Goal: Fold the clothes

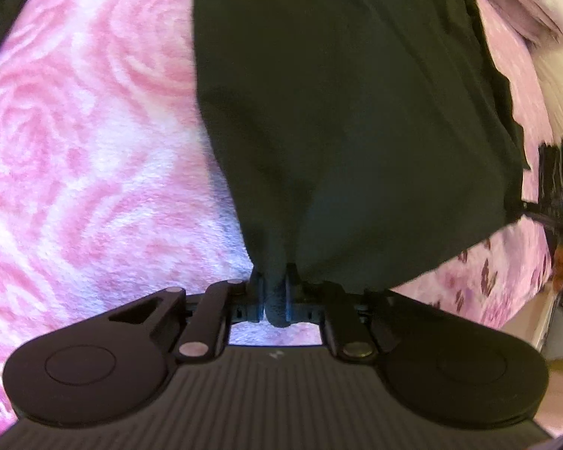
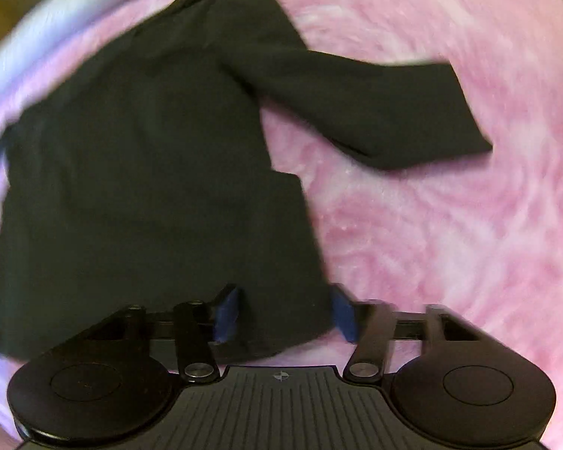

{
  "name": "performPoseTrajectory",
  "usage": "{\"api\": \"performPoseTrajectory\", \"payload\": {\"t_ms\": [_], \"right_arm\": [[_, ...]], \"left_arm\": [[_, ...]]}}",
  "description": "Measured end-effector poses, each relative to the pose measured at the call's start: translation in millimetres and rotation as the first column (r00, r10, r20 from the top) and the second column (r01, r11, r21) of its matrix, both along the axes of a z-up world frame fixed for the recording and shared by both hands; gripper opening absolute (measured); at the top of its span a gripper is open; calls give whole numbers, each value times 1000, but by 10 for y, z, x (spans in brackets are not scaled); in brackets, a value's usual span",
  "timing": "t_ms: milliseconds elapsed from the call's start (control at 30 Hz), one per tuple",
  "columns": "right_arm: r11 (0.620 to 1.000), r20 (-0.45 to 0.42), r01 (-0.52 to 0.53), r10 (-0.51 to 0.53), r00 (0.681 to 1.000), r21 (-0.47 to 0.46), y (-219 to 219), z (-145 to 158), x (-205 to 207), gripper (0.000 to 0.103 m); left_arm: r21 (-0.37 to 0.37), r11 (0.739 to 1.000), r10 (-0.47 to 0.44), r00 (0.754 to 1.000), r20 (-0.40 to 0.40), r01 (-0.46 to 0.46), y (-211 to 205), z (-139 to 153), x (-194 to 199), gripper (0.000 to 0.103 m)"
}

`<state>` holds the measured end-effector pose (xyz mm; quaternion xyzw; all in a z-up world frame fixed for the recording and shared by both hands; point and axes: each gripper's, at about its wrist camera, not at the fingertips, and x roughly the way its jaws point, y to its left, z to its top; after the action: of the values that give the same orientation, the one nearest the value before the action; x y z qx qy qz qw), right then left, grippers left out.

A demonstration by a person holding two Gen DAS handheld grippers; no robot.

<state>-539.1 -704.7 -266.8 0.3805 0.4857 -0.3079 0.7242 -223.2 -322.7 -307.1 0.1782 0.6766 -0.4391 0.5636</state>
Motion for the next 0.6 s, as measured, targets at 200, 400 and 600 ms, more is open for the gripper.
{"api": "performPoseTrajectory", "payload": {"t_ms": [200, 400, 600], "right_arm": [[983, -56, -159, 165, 985, 89, 82, 377, 43, 5], [959, -111, -212, 235, 966, 190, 566, 568, -216, 5], [956, -193, -236, 268, 944, 172, 573, 512, -6, 20]], "left_arm": [[-28, 999, -44, 999, -29, 43, 375, 360, -18, 6], [47, 998, -32, 995, -96, 37, 958, 408, -219, 6], [145, 988, -53, 997, -53, 60, 897, 389, -90, 12]]}}
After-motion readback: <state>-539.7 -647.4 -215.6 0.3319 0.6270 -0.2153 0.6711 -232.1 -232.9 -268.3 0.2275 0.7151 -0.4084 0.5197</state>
